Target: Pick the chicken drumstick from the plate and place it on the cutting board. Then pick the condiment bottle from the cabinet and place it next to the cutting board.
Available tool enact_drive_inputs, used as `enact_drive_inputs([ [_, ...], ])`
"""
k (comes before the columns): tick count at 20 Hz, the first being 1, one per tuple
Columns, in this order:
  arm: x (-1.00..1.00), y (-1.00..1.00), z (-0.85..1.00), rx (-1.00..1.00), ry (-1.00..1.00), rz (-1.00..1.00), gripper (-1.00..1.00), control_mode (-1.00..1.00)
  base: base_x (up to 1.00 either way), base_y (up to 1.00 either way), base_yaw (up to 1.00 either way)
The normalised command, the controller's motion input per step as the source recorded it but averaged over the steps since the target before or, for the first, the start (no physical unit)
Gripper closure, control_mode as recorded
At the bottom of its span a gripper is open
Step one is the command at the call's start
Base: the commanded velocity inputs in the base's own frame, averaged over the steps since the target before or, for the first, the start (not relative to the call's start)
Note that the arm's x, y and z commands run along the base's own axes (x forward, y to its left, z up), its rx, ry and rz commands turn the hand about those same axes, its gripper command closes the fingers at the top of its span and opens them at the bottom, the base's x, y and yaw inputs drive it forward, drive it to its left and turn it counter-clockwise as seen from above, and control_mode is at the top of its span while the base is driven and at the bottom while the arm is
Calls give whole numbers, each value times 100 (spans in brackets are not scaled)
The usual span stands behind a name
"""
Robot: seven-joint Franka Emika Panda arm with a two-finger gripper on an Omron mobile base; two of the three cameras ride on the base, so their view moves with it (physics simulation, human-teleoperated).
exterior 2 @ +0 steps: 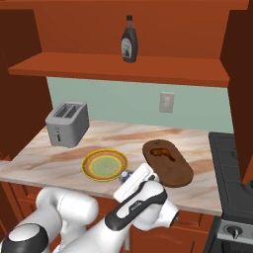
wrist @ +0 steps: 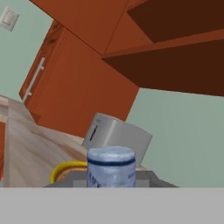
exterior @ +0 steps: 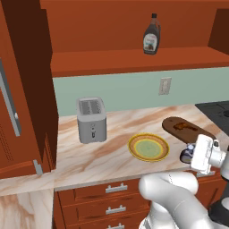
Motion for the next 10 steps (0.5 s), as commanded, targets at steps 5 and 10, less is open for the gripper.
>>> enact_drive_inputs([
  [5,15,-8,-15,0,0,0,100,-100,0,0,0],
  [10,15,-8,-15,0,0,0,100,-100,0,0,0],
])
